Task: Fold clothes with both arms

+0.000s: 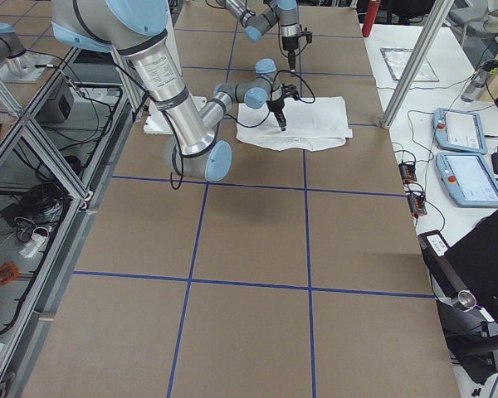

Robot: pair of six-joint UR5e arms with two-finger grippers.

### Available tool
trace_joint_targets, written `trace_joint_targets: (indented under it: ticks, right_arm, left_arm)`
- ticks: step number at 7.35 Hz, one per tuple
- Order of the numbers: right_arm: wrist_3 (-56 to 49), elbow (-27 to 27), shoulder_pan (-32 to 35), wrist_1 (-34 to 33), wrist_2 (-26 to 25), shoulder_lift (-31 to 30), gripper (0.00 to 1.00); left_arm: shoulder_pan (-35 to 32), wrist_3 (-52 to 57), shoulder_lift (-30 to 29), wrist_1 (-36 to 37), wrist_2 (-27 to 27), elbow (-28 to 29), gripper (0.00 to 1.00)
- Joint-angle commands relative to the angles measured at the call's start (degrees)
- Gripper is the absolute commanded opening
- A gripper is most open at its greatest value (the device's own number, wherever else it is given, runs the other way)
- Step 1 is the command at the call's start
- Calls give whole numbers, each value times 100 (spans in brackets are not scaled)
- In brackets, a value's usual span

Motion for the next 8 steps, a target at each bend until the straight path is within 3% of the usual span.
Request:
trace_joint_targets:
  ticks: [1,4,8]
  right_arm:
    - [-6,-38,1,-2,0,23,42]
    - [-6,-100,-34,-2,9,41,38]
    - [20,-91,-61,7,9,41,11]
  left_arm:
    - [0,0,3,3,1,9,100]
    - [0,0,-6,-6,1,36,100]
    - [0,0,-15,-6,1,36,100]
